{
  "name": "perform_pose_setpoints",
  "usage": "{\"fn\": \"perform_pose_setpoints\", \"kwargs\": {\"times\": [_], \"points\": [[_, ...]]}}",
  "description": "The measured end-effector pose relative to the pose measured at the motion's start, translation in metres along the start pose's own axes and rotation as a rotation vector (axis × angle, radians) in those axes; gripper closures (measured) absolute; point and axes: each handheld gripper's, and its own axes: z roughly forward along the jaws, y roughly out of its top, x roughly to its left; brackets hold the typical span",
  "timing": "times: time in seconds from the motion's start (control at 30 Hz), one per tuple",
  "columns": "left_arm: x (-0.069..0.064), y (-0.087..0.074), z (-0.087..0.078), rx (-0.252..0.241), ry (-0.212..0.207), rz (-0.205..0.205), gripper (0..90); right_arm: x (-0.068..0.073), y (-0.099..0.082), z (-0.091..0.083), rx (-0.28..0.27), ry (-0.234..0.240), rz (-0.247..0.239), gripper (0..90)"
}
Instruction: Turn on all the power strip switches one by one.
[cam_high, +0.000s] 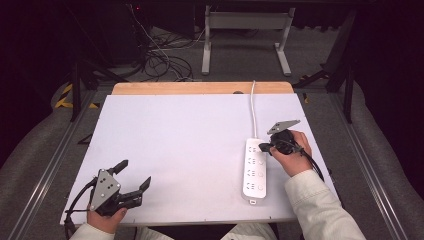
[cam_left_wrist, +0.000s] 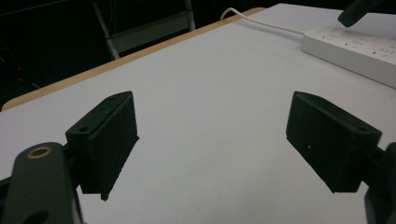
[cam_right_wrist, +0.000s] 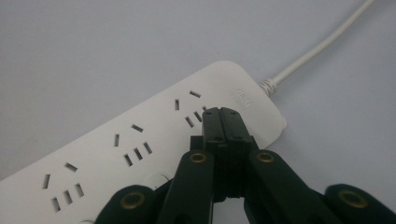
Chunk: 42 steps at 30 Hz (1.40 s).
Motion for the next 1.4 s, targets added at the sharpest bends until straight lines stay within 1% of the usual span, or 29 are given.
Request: {"fn": "perform_pose_setpoints", "kwargs": {"times": [0.2, 0.23, 0.33, 0.83, 0.93, 1.0, 1.23, 1.33, 1.4], "points": [[0.000, 0.000, 0.000, 0.001, -0.002, -0.001, 16.7, 0.000, 0.000, 0.004, 0.012, -0.005, -0.001, 90.0], [0.000, 0.000, 0.000, -0.001, 0.001, 0.006, 16.7, 0.000, 0.000, 0.005, 0.015, -0.009, -0.004, 90.0], [0.000, 0.000, 0.000, -0.003, 0.002, 0.008, 16.7, 0.001, -0.001, 0.006, 0.023, -0.011, -0.012, 90.0], [-0.001, 0.000, -0.001, -0.005, 0.000, 0.004, 16.7, 0.000, 0.000, 0.008, 0.036, -0.003, 0.002, 90.0], [-0.001, 0.000, -0.001, -0.006, 0.001, 0.005, 16.7, 0.001, 0.000, 0.009, 0.042, -0.007, -0.007, 90.0], [-0.001, 0.000, 0.000, -0.005, -0.001, 0.004, 16.7, 0.003, 0.001, 0.009, 0.047, -0.022, -0.021, 90.0], [-0.002, 0.000, -0.001, -0.007, -0.001, 0.011, 16.7, 0.004, 0.003, 0.011, 0.072, -0.034, -0.029, 90.0], [-0.001, 0.000, -0.001, -0.008, -0.004, 0.011, 16.8, 0.002, 0.002, 0.011, 0.068, -0.015, 0.001, 90.0], [-0.001, 0.000, -0.001, -0.007, -0.006, 0.011, 16.8, 0.002, 0.002, 0.011, 0.067, -0.014, 0.003, 90.0]]}}
